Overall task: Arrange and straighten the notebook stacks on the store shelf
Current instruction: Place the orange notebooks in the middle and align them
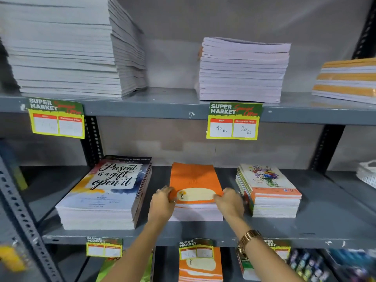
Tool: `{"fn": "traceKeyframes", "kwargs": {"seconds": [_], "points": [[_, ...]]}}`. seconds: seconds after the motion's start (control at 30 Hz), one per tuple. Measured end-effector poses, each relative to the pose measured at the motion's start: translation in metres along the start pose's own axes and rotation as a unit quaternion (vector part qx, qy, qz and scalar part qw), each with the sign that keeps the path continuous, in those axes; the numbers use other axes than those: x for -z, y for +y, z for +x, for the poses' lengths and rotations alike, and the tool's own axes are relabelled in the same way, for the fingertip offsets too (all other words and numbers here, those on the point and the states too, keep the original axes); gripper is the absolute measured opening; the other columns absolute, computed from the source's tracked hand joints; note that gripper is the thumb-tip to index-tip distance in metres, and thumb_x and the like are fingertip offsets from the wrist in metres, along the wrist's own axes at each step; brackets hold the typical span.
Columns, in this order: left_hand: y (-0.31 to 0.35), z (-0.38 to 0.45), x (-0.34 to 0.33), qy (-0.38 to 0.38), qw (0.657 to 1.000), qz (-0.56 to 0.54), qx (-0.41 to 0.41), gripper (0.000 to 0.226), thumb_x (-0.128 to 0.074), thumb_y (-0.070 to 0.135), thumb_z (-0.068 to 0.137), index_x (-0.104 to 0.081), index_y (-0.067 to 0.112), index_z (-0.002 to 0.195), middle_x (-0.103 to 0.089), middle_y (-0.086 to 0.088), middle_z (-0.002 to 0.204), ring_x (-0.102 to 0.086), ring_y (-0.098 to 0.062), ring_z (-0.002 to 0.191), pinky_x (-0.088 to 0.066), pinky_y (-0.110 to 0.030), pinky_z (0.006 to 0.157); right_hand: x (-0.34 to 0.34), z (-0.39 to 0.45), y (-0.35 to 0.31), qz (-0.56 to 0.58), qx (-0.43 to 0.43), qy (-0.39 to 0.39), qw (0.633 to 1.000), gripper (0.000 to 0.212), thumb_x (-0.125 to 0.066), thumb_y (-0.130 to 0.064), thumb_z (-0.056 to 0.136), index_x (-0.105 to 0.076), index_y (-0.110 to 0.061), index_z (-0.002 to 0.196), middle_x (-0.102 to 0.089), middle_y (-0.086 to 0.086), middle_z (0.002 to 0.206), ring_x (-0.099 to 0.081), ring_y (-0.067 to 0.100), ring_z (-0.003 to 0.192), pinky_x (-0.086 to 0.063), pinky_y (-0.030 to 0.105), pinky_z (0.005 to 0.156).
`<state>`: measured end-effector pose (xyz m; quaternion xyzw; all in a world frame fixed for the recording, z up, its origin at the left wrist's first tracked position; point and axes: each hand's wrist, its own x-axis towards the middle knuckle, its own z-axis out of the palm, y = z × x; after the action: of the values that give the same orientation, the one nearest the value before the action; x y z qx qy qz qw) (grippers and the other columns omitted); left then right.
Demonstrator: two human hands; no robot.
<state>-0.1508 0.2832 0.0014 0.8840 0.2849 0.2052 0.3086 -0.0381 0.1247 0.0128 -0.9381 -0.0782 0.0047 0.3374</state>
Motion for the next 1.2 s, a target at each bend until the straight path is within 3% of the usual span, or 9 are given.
{"fn": "traceKeyframes", "kwargs": {"seconds": [0.07, 0.13, 0.27, 0.53, 0.9, 1.2], "points": [[-0.003, 0.001, 0.002, -0.02, 0.999, 0.002, -0.038, 0.045, -0.063, 0.013, 0.085, -0.054, 0.02, 0.129, -0.046, -0.01, 0.143, -0.049, -0.028, 0.126, -0.044, -0.037, 0.104, 0.001, -0.002, 0.005, -0.077, 0.097, 0.063, 0.99, 0.037, -0.062, -0.032, 0.087, -0.058, -0.013, 0.118, -0.055, 0.007, 0.128, -0.051, 0.026, 0.117, -0.047, 0.031, 0.083], [-0.005, 0.003, 0.004, -0.068, 0.993, 0.04, -0.083, 0.051, -0.063, 0.017, 0.085, -0.048, 0.026, 0.134, -0.037, -0.004, 0.15, -0.041, -0.026, 0.133, -0.042, -0.04, 0.108, 0.0, -0.001, 0.014, -0.108, 0.214, 0.079, 0.968, 0.04, -0.057, -0.03, 0.09, -0.052, -0.014, 0.127, -0.051, 0.005, 0.133, -0.048, 0.023, 0.12, -0.047, 0.032, 0.093], [-0.008, 0.003, 0.0, -0.14, 0.974, 0.143, -0.108, 0.053, -0.06, 0.024, 0.089, -0.042, 0.019, 0.138, -0.034, 0.001, 0.152, -0.034, -0.023, 0.138, -0.029, -0.037, 0.116, -0.009, 0.004, 0.033, -0.134, 0.329, -0.039, 0.934, 0.042, -0.05, -0.028, 0.094, -0.047, -0.016, 0.134, -0.051, 0.002, 0.138, -0.047, 0.02, 0.123, -0.044, 0.032, 0.101], [-0.016, -0.002, -0.01, -0.099, 0.982, 0.132, -0.096, 0.044, -0.057, 0.018, 0.091, -0.048, 0.022, 0.134, -0.045, -0.004, 0.145, -0.052, -0.026, 0.124, -0.042, -0.036, 0.106, -0.013, 0.009, 0.046, -0.118, 0.34, -0.09, 0.929, 0.043, -0.049, -0.034, 0.095, -0.047, -0.022, 0.136, -0.046, -0.003, 0.145, -0.04, 0.014, 0.135, -0.038, 0.031, 0.109], [-0.015, -0.008, -0.017, -0.079, 0.983, 0.138, -0.087, 0.042, -0.048, 0.009, 0.094, -0.046, 0.019, 0.135, -0.04, -0.007, 0.149, -0.051, -0.027, 0.127, -0.042, -0.037, 0.105, -0.015, 0.013, 0.057, -0.118, 0.376, -0.096, 0.914, 0.041, -0.041, -0.02, 0.1, -0.04, -0.02, 0.141, -0.036, -0.005, 0.151, -0.027, 0.008, 0.142, -0.024, 0.024, 0.116], [-0.009, -0.011, -0.017, -0.077, 0.981, 0.159, -0.076, 0.04, -0.047, 0.007, 0.094, -0.045, 0.017, 0.133, -0.046, -0.01, 0.144, -0.057, -0.027, 0.118, -0.047, -0.034, 0.1, -0.018, 0.013, 0.061, -0.167, 0.395, -0.067, 0.901, 0.044, -0.037, -0.018, 0.101, -0.032, -0.023, 0.144, -0.03, -0.006, 0.154, -0.024, 0.009, 0.143, -0.028, 0.026, 0.114]]}}
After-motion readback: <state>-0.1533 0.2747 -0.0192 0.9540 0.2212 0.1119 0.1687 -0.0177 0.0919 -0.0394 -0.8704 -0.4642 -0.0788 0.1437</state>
